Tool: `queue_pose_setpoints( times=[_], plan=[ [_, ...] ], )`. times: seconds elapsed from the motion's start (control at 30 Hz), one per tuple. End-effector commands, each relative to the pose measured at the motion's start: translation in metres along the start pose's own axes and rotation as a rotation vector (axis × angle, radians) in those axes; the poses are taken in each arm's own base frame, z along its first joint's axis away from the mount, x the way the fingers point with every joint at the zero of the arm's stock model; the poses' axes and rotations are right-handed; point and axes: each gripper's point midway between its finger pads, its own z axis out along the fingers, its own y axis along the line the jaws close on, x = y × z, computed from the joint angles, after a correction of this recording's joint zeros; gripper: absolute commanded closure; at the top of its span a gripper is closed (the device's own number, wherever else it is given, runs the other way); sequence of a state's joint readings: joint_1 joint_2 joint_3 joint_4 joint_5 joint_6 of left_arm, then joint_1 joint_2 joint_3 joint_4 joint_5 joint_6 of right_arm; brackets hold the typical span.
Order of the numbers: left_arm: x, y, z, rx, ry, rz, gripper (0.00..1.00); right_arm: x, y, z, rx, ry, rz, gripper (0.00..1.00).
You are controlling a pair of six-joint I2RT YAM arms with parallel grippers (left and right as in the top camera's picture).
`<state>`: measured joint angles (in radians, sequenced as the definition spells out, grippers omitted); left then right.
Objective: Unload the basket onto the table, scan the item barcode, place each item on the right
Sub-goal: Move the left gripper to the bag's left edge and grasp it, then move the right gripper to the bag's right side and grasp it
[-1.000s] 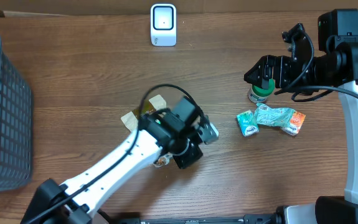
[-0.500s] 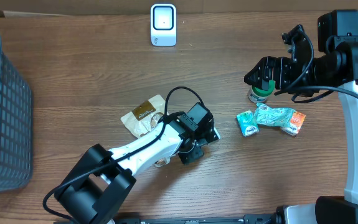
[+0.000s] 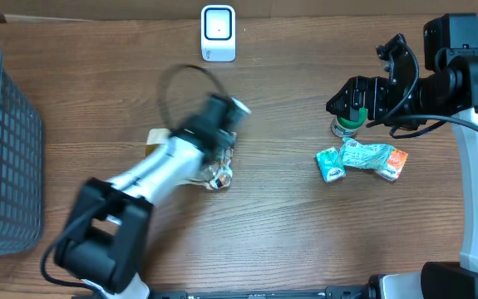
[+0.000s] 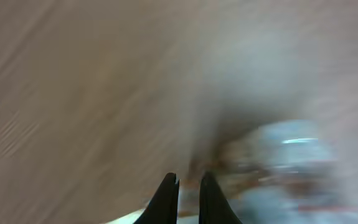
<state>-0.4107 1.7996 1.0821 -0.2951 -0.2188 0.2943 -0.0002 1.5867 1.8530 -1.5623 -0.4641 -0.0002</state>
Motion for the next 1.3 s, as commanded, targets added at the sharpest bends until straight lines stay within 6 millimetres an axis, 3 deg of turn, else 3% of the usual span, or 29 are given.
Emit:
queue_pose_setpoints(
  times=[0.0, 0.13, 0.23, 0.3, 0.6, 0.77, 1.0, 1.13, 1.27],
  plan=[
    [-0.008, 0.061, -0.007, -0.051, 0.013, -0.163, 0.96, -0.002, -0.001, -0.002, 0.001, -0.012, -0.006, 0.0],
    [-0.01, 0.109, -0.032, -0.082, 0.067, -0.264, 0.96, -0.002, -0.001, -0.002, 0.001, -0.012, -0.006, 0.0],
    [-0.001, 0.124, -0.046, -0.052, 0.121, -0.299, 0.96, -0.002, -0.001, -0.002, 0.001, -0.009, -0.005, 0.0],
    [0.006, 0.119, -0.048, -0.005, 0.146, -0.289, 0.96, -0.002, -0.001, -0.002, 0.0, -0.009, -0.006, 0.0],
    [0.033, 0.061, -0.026, 0.234, 0.14, 0.026, 0.96, 0.003, -0.007, 0.008, 0.004, 0.02, 0.009, 0.0],
    [0.044, 0.055, -0.015, 0.225, 0.147, 0.074, 0.96, 0.004, -0.01, 0.015, 0.004, 0.027, 0.013, 0.0],
    [0.071, 0.065, 0.006, 0.128, 0.229, 0.084, 0.96, 0.002, -0.01, 0.016, 0.003, 0.021, 0.01, 0.0],
    [0.085, 0.056, 0.019, 0.149, 0.281, 0.043, 0.96, 0.003, -0.01, 0.016, 0.003, 0.024, 0.012, 0.0],
    [0.096, 0.051, 0.022, 0.144, 0.333, -0.109, 0.96, 0.008, 0.002, 0.016, -0.063, 0.046, 0.018, 0.0]
  ],
)
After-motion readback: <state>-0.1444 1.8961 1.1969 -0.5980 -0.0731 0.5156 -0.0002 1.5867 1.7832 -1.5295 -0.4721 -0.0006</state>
